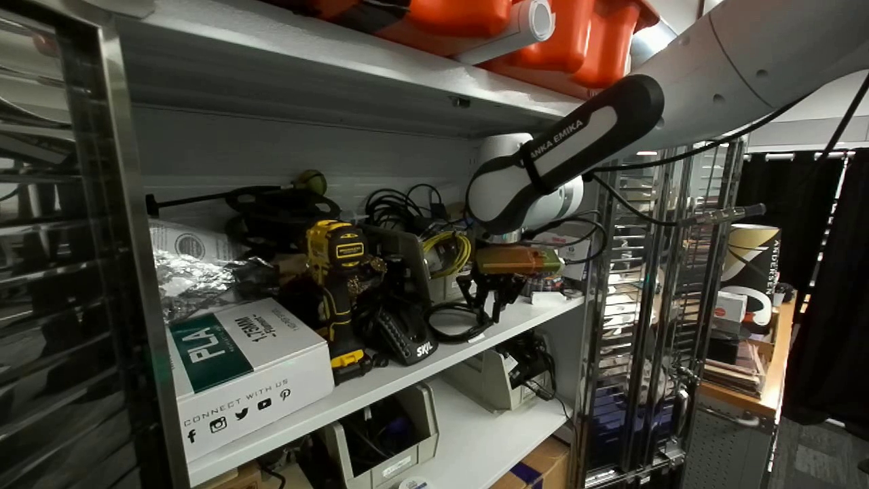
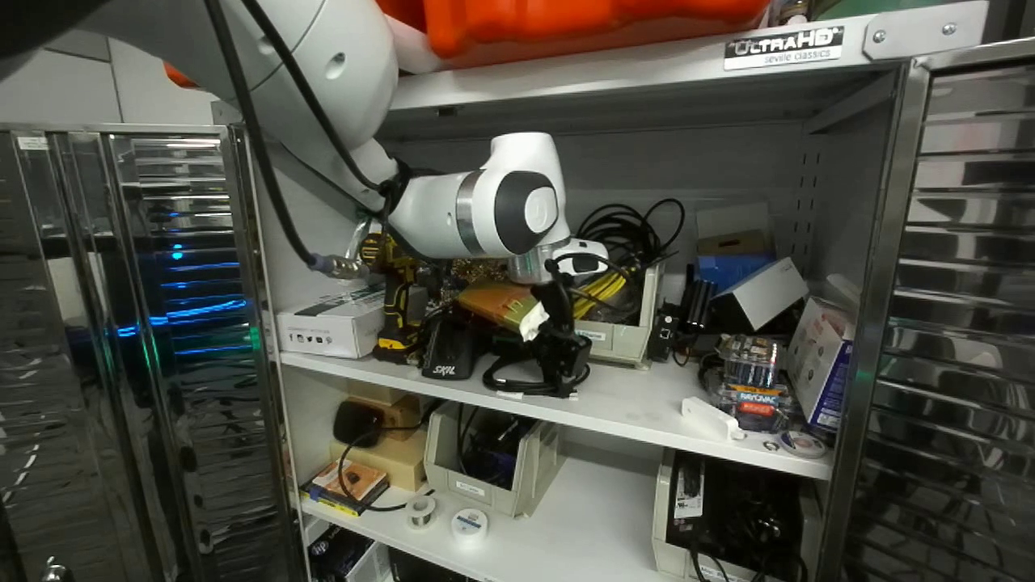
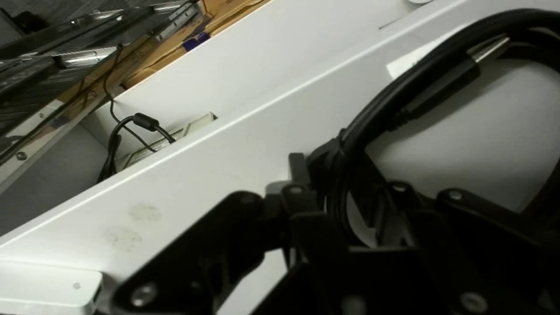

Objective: Put the black cable in the box

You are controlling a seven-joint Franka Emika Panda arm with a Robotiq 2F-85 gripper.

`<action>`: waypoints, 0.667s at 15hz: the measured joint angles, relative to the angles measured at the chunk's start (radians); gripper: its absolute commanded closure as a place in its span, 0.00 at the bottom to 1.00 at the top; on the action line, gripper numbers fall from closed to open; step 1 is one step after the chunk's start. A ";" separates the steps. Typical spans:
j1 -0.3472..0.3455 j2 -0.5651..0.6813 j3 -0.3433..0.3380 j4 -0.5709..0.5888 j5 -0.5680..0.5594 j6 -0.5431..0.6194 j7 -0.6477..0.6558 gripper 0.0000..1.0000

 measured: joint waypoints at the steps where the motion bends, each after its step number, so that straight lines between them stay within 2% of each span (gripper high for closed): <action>1: 0.005 -0.002 -0.002 0.000 -0.019 -0.007 0.002 0.92; 5: 0.018 -0.006 -0.004 -0.002 -0.086 -0.020 0.013 0.90; 10: 0.022 -0.053 -0.003 -0.062 -0.105 -0.035 0.013 0.95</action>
